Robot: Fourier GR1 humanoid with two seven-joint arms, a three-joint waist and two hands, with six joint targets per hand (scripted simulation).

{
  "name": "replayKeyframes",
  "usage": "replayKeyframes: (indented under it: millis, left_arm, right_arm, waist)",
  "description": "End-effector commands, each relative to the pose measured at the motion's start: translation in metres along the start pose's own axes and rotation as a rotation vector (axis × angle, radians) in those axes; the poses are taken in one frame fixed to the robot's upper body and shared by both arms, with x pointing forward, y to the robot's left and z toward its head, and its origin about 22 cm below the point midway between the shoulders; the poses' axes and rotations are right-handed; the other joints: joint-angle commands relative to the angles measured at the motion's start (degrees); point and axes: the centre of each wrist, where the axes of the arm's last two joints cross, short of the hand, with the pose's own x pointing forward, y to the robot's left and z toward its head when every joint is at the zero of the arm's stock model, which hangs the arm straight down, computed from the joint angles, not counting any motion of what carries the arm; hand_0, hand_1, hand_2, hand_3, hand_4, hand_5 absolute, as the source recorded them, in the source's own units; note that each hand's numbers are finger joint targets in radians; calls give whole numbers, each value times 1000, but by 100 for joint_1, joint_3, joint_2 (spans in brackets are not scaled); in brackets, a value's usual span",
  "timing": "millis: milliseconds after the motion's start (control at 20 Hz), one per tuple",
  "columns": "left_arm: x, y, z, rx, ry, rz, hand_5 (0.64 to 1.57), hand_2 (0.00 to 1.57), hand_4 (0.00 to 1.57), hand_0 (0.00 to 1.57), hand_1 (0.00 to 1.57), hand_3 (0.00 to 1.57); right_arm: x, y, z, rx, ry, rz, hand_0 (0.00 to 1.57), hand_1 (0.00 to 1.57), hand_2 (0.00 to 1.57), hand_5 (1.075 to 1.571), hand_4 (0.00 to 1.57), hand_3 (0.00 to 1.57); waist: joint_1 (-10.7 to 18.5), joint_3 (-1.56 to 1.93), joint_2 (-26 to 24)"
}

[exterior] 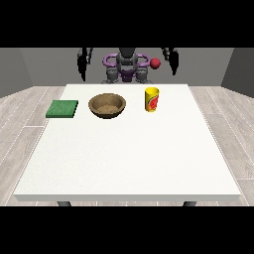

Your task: Pick the cup and pour the ball into the bowl, then pick the bowl and place it on the pad

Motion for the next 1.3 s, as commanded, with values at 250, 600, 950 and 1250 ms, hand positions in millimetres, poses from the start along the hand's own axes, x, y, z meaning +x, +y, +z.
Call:
replayKeyframes:
  millis: [250,600,950,1250]
  left_arm:
    - [29,13,-1,7,0,-28,1566,0,664,0,0,0]
    - [68,-27,6,71,203,217,1564,0,618,0,0,0]
    - [102,-39,-15,54,-33,148,1556,0,602,0,0,0]
    - [76,-36,-36,79,-250,85,1526,0,548,0,0,0]
  right_arm:
    - [32,-13,-2,-18,-16,31,0,0,0,1533,875,0]
    - [63,1,27,-64,185,-181,0,0,0,1531,856,0]
    - [104,-11,25,-62,-65,-158,0,0,0,1551,755,0]
    - [97,-3,2,-47,-250,-186,0,0,0,1545,712,87]
  waist:
    - [-43,-127,-1590]
    - [-458,-132,-2151]
    - [-544,-132,-719]
    - [-603,-132,765]
